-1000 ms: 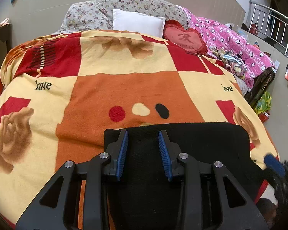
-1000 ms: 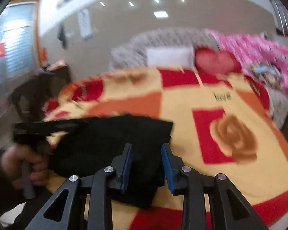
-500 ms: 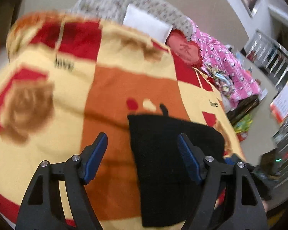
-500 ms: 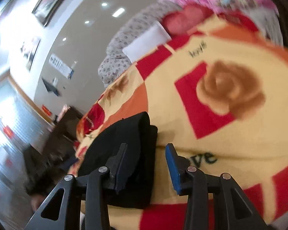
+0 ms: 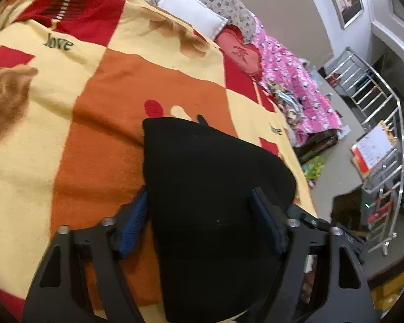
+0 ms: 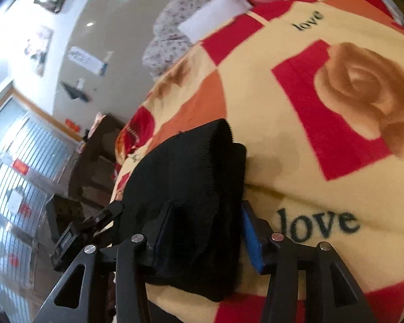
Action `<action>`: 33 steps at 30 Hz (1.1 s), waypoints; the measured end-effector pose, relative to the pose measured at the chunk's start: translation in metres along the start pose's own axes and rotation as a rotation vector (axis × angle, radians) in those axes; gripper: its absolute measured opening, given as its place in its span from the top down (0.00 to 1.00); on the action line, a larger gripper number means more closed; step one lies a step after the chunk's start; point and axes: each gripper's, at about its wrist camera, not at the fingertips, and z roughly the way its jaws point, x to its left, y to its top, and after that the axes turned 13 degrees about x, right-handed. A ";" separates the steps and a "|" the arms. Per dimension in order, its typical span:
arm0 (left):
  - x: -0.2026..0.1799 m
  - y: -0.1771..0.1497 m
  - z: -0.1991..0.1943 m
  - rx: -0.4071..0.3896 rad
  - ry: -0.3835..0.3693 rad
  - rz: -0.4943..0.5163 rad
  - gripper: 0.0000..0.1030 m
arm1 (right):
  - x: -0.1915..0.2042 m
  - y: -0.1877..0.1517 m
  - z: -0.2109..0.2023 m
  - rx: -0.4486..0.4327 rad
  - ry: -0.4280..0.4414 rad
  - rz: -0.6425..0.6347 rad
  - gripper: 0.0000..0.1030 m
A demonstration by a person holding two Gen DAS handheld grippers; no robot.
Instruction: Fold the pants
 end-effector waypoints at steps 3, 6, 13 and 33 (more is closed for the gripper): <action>-0.005 -0.006 -0.004 -0.035 0.029 0.019 0.66 | -0.004 -0.008 -0.003 -0.050 0.077 -0.034 0.67; -0.010 -0.001 -0.008 -0.042 0.031 0.043 0.67 | -0.004 -0.005 -0.013 -0.105 0.148 -0.043 0.71; -0.015 0.068 -0.006 -0.081 0.033 0.076 0.67 | 0.016 0.053 -0.016 -0.136 0.150 -0.085 0.72; -0.031 0.043 0.007 -0.101 0.238 0.284 0.66 | 0.103 0.032 0.009 -0.103 -0.392 -0.529 0.70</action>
